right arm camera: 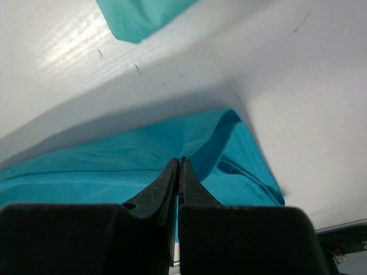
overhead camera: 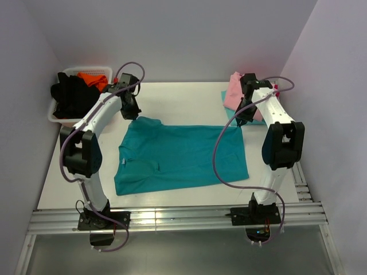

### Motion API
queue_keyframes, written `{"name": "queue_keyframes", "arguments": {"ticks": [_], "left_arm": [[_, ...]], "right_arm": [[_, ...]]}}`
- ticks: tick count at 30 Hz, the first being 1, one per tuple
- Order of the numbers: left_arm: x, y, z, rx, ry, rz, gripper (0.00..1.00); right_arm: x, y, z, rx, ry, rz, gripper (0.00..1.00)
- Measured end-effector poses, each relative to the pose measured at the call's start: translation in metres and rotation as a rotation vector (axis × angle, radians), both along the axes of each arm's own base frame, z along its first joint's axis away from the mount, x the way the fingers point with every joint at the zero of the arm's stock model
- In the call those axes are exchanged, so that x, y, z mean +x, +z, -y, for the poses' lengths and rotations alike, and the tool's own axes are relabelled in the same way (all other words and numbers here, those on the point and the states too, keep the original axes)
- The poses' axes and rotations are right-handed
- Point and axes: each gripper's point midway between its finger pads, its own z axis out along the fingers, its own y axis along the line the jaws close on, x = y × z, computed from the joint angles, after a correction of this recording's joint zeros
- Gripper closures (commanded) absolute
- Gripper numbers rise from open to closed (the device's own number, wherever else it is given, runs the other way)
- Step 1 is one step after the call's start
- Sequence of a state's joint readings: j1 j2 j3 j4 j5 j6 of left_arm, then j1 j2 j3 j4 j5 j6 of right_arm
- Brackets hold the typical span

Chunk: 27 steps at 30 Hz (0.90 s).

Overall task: Fold and stack the t-shirts
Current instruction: Fold the tshirt

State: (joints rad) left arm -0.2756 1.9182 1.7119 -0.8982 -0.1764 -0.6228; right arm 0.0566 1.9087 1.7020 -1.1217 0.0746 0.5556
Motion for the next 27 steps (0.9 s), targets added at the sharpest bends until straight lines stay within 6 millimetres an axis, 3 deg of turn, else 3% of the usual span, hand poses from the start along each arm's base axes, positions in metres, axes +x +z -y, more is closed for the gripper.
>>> {"name": "queue_keyframes", "arguments": {"ticks": [6, 10, 13, 16, 17, 18, 19, 20, 21, 22, 27], "left_arm": [[-0.043, 0.018, -0.005, 0.01, 0.012, 0.027, 1.0], [-0.081, 0.025, -0.004, 0.007, 0.022, 0.047, 1.0], [-0.12, 0.019, -0.003, -0.004, 0.037, 0.051, 1.0], [-0.169, -0.003, 0.0, -0.025, 0.05, 0.024, 0.99], [-0.185, -0.012, -0.001, -0.023, 0.054, -0.001, 0.77], [-0.204, -0.023, -0.002, -0.016, 0.048, -0.032, 0.77], [-0.215, -0.03, -0.002, -0.019, 0.057, -0.049, 0.44], [-0.225, -0.036, -0.004, -0.011, 0.059, -0.068, 0.21], [-0.234, -0.04, -0.007, -0.008, 0.072, -0.084, 0.01], [-0.237, -0.04, -0.009, -0.008, 0.089, -0.085, 0.01], [-0.224, -0.019, -0.009, -0.024, 0.132, -0.004, 0.01]], "right_arm": [[-0.03, -0.007, 0.002, 0.0, -0.001, -0.019, 1.0], [-0.05, -0.019, 0.003, -0.003, -0.008, -0.044, 1.0], [-0.065, -0.029, 0.004, -0.008, -0.014, -0.068, 1.0], [-0.079, -0.039, 0.006, -0.013, -0.026, -0.094, 1.0], [-0.083, -0.042, 0.006, -0.014, -0.033, -0.1, 0.98], [-0.084, -0.044, 0.006, -0.015, -0.037, -0.103, 0.83], [-0.086, -0.046, 0.006, -0.014, -0.049, -0.108, 0.67], [-0.089, -0.049, 0.006, -0.016, -0.057, -0.113, 0.51], [-0.089, -0.049, 0.007, -0.017, -0.067, -0.115, 0.1], [-0.089, -0.05, 0.007, -0.017, -0.075, -0.114, 0.04], [-0.085, -0.046, 0.008, -0.027, -0.08, -0.102, 0.02]]}}
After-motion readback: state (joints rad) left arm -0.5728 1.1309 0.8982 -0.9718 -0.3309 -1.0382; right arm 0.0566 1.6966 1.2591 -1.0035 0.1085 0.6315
